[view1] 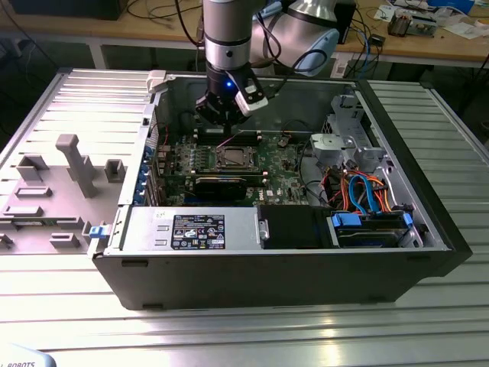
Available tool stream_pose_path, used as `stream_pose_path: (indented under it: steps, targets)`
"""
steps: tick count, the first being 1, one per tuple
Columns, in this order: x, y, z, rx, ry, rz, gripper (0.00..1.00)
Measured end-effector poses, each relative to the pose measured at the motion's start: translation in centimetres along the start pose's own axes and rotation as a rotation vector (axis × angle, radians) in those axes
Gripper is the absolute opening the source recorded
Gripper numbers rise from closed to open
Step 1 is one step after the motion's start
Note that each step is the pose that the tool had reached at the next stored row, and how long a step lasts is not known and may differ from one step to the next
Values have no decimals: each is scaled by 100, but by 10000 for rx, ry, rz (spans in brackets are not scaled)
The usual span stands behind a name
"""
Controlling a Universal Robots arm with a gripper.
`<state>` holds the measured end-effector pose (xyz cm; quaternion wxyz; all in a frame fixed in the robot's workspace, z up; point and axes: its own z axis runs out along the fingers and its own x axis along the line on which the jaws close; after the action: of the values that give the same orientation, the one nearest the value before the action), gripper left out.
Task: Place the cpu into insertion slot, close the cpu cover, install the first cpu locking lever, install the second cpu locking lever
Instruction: 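Install the first cpu locking lever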
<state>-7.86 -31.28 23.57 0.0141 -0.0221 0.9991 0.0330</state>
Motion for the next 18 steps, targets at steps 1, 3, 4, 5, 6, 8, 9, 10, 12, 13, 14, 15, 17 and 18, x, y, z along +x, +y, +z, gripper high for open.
stream_pose_path:
  steps: [1,3,4,5,6,8,9,10,12,13,14,15,17,18]
  targets:
    - [-2,0,1,1,0,0,11]
    - [-10,0,5,-4,-1,0,11]
    - [-16,2,8,-11,-1,1,11]
    - [-20,7,10,-10,-1,1,11]
    - [-23,14,10,-9,0,1,11]
    - [-33,23,12,-8,1,-8,11]
    - [-45,25,13,-8,1,-9,11]
    - [-57,25,14,-8,1,-9,11]
    - [-70,28,16,-8,1,-12,11]
    - [-72,30,17,-9,0,-22,11]
    - [-77,34,21,-11,5,-83,11]
    - [-85,37,23,-11,6,-104,11]
    - [-101,40,25,-11,7,-104,11]
    - [-114,43,28,-11,7,-104,11]
